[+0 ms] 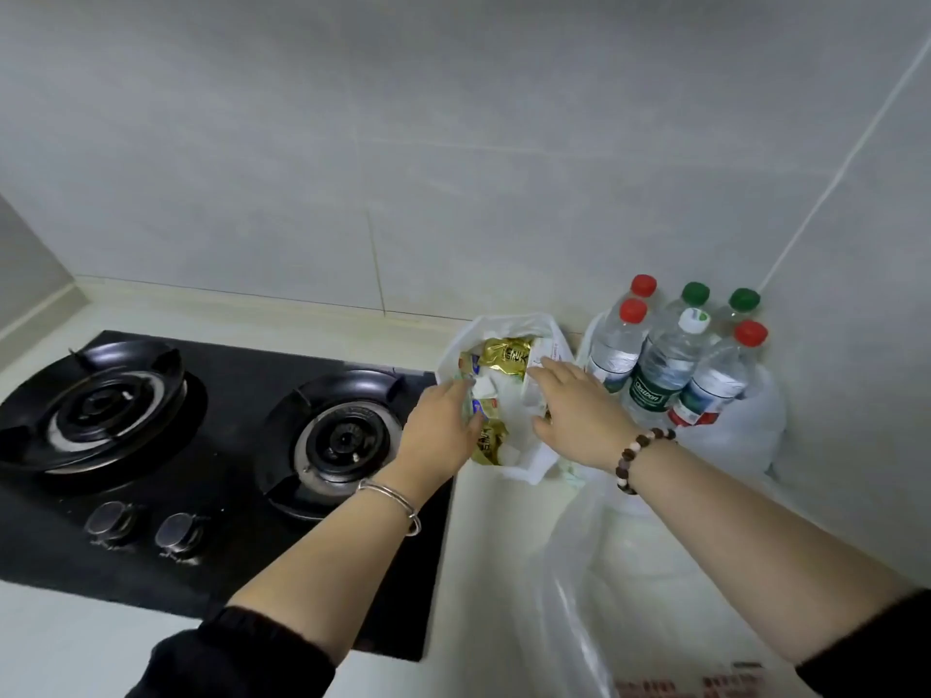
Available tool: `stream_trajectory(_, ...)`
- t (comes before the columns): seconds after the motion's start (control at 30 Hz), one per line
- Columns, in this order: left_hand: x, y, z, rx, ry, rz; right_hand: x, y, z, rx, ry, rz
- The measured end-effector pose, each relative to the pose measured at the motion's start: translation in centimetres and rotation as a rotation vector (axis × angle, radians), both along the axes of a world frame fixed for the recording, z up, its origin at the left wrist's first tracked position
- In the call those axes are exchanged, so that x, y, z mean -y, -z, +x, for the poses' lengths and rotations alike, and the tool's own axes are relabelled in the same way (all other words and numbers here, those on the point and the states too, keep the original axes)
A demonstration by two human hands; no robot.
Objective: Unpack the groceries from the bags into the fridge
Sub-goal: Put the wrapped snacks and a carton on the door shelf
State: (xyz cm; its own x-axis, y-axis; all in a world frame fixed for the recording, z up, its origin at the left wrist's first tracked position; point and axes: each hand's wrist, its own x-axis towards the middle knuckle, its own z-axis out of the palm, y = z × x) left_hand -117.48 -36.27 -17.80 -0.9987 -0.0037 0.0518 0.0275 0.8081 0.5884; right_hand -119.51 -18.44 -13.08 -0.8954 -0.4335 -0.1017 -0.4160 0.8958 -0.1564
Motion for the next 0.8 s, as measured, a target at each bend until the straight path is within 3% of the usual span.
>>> stream_trajectory(0.3, -1.7, 6.9, -4.3, 0.256, -0.048, -0.140, -0.5, 6.0, -6.0, 0.287, -0.052, 0.051)
stream_trajectory(0.5, -3.2, 8.9, -5.1, 0.326, -0.151, -0.402, -0.8, 8.7, -6.6, 0.246, -0.062, 0.037)
stream_trajectory(0.8, -3.6, 10.0, -6.0, 0.303, -0.215, -0.317, -2.5, 10.3, -7.0, 0.181, -0.070, 0.221)
